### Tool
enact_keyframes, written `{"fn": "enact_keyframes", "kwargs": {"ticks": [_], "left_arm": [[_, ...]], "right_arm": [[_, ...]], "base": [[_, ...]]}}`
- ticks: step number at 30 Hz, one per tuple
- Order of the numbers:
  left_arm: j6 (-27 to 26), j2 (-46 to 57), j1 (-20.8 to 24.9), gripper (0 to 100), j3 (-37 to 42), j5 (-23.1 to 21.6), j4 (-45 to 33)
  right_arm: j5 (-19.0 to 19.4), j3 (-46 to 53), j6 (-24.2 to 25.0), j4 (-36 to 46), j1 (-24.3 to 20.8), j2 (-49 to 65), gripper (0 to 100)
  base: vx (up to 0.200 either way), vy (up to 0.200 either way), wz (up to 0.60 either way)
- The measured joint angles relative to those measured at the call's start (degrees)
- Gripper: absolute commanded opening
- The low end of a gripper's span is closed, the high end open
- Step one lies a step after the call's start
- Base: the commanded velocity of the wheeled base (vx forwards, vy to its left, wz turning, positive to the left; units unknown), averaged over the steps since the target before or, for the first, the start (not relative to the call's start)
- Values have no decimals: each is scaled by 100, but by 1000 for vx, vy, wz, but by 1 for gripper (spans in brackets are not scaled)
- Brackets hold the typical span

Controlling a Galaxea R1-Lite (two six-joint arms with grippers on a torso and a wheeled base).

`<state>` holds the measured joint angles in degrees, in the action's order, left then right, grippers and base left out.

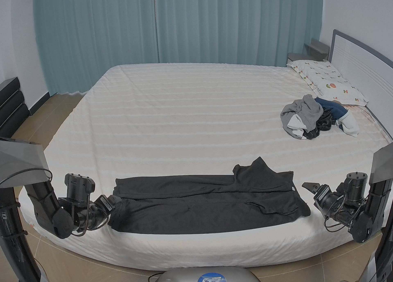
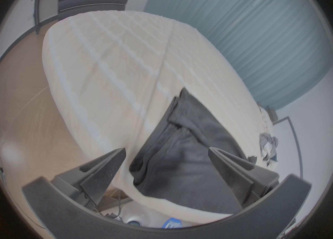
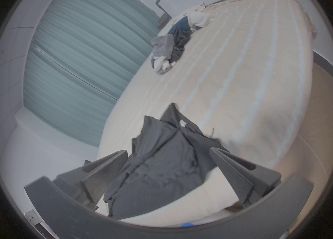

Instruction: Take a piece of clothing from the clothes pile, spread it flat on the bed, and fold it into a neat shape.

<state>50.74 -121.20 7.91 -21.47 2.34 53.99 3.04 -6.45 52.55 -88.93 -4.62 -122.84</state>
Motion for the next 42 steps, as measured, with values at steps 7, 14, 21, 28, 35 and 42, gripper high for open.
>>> {"fn": "enact_keyframes", "kwargs": {"ticks": [7,14,21,28,35,42], "left_arm": [[124,196,-362,100,-477,-71,-12],[151,-113,-417,100,-1240,-93,-251],[123,-501,-354,100,-2367,-82,-1874],[69,-929,-157,100,-3029,41,-2317],[94,-1154,-105,0,-3217,184,-2334],[411,-1193,-106,0,-3272,646,-2063]], "right_arm": [[71,-689,-4,627,22,173,100],[178,-1676,0,1495,-1,82,100],[286,-2088,46,1665,-44,-216,100],[341,-2183,65,1703,-61,-461,100],[319,-2204,79,1732,-238,-560,100],[290,-2411,139,1793,-483,-646,100]], "base": [[0,0,0],[0,0,0],[0,0,0],[0,0,0],[0,0,0],[0,0,0]]}}
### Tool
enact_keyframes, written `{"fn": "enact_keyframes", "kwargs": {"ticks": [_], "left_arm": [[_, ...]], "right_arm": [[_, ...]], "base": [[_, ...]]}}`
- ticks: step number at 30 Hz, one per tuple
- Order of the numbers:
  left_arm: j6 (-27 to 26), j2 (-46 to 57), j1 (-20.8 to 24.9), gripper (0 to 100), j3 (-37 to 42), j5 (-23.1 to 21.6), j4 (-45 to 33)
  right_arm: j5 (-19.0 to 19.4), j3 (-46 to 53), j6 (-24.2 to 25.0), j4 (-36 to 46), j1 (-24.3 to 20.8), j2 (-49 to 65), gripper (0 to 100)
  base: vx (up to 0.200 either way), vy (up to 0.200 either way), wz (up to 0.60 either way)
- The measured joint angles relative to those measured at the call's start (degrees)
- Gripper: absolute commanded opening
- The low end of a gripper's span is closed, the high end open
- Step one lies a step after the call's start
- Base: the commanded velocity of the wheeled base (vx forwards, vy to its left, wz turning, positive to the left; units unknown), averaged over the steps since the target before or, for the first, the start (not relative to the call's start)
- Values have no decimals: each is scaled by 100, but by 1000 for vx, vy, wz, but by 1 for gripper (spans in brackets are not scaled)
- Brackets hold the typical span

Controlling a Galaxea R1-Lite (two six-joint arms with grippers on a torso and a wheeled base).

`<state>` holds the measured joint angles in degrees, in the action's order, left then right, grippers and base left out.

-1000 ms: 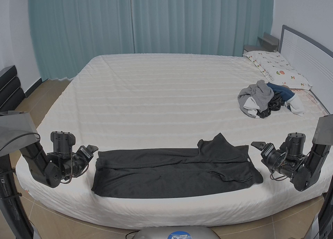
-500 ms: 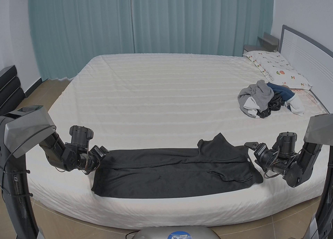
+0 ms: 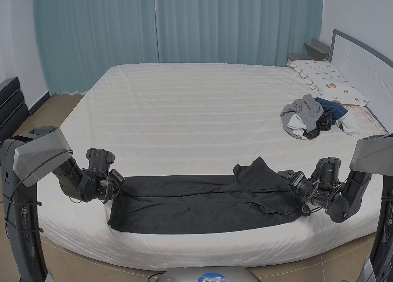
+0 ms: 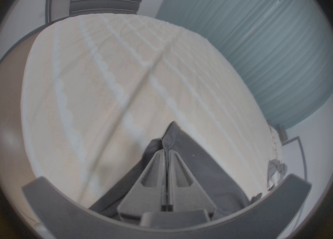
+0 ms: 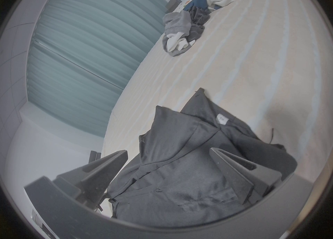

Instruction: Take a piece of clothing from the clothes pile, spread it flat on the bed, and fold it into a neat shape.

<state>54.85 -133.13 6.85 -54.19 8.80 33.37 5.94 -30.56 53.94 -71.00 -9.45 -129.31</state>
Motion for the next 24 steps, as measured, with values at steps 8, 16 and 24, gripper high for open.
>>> {"fn": "enact_keyframes", "kwargs": {"ticks": [8,16,24], "left_arm": [[323,-13,9,0,30,63,711],[638,-27,9,0,15,127,790],[674,-24,9,0,-20,129,802]], "right_arm": [[-227,-553,5,189,-140,-435,100],[-279,-1103,13,734,-199,-644,100],[-307,-1442,178,956,-199,-801,0]], "base": [[0,0,0],[0,0,0],[0,0,0]]}}
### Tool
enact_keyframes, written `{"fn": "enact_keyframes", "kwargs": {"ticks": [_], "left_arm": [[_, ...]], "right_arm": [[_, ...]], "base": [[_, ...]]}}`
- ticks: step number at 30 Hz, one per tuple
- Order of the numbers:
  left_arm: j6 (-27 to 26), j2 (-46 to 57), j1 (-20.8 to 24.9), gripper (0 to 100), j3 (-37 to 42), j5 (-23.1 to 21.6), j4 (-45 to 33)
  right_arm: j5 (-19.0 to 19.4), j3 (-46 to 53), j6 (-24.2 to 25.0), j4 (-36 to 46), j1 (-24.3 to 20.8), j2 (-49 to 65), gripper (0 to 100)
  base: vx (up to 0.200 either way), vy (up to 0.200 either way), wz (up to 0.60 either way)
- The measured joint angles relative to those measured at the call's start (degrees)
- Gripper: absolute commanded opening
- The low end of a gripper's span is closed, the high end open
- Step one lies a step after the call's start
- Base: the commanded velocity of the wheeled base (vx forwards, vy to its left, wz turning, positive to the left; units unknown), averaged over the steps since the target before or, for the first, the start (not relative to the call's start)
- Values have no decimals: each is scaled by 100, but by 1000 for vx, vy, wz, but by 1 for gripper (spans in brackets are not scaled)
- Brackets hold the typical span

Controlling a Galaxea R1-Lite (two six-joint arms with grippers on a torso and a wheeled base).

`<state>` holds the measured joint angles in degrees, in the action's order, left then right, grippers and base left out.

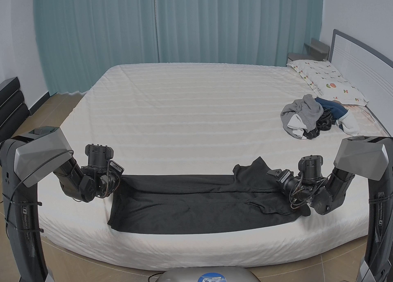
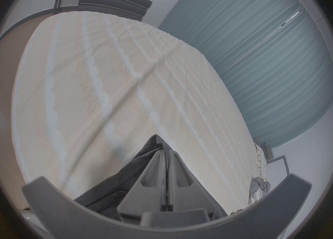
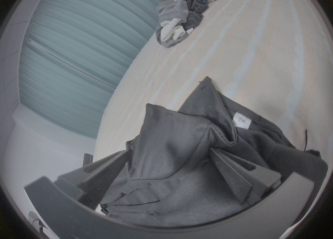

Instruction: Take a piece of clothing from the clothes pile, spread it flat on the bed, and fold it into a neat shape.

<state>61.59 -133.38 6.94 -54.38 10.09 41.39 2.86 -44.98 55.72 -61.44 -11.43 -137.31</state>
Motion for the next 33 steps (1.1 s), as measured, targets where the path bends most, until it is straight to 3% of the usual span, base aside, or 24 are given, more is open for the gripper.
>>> {"fn": "enact_keyframes", "kwargs": {"ticks": [13,18,25,29,33], "left_arm": [[-22,0,-5,0,55,41,323],[-23,0,-11,0,-33,46,347],[155,-15,-13,0,-356,82,1018],[213,-69,-27,0,-369,106,1940],[106,-193,-30,0,-217,115,2309]], "right_arm": [[-68,-146,33,490,39,22,0],[-106,-177,350,399,80,154,0],[-377,-283,875,-837,129,254,0],[-425,-154,833,-1443,149,215,0],[-436,61,529,-1670,135,112,0]], "base": [[0,0,0],[0,0,0],[0,0,0],[0,0,0],[0,0,0]]}}
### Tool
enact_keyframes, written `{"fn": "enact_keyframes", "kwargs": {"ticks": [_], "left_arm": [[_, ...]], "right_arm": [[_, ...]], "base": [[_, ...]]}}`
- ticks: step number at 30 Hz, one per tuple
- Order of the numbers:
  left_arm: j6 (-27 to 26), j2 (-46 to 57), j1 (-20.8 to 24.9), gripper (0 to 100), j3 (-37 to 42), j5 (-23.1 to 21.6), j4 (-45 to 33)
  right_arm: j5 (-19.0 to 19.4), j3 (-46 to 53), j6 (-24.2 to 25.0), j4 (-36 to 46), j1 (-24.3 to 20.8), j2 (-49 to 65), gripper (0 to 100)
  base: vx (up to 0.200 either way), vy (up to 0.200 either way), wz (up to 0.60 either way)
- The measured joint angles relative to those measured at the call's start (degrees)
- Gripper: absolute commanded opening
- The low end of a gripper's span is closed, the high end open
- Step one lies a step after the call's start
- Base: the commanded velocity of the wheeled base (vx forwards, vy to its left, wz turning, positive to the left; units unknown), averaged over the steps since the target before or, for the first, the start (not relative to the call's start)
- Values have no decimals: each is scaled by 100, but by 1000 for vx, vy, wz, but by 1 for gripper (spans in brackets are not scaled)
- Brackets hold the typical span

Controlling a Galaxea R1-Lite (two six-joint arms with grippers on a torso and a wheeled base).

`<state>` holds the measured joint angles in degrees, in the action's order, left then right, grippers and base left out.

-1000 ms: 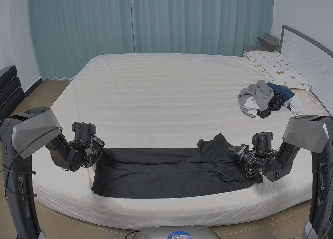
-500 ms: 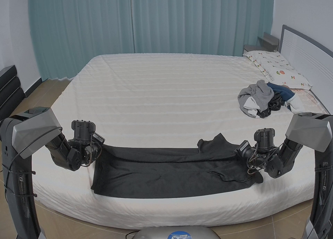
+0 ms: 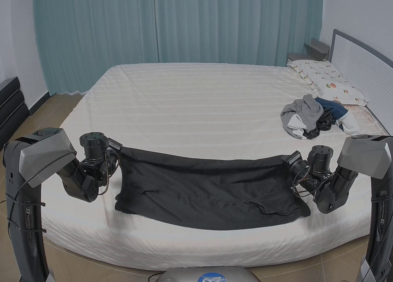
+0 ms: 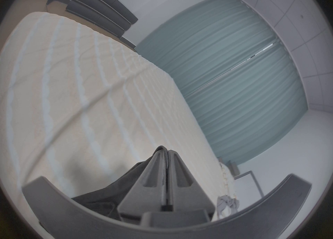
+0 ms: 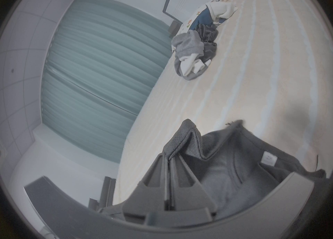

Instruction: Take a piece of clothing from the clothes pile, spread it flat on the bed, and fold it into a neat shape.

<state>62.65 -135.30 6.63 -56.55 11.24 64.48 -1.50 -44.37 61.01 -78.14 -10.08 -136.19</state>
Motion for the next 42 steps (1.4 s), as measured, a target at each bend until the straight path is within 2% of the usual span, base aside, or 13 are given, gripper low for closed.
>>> {"fn": "enact_keyframes", "kwargs": {"ticks": [9,17,18,22,23,35,38,42], "left_arm": [[-679,-150,-7,0,584,-7,37],[-875,-224,-2,0,794,-44,41],[-889,-240,-2,100,798,-49,41],[-967,-299,4,100,816,-54,39],[-974,-310,4,100,831,-54,41],[-969,-221,-88,100,1391,-121,44],[-972,-87,-168,100,1673,-482,45],[-1007,134,-247,100,2083,-1331,48]], "right_arm": [[39,649,-672,-95,-46,-132,0],[168,1103,-1125,-277,-61,-215,0],[166,1124,-1156,-279,-72,-245,0],[150,1174,-1202,-274,-105,-345,0],[150,1187,-1204,-274,-110,-363,100],[139,1477,-1164,-354,-37,-110,100],[155,1599,-1131,-364,38,24,100],[193,1696,-1030,-364,129,133,100]], "base": [[0,0,0],[0,0,0],[0,0,0],[0,0,0],[0,0,0],[0,0,0],[0,0,0],[0,0,0]]}}
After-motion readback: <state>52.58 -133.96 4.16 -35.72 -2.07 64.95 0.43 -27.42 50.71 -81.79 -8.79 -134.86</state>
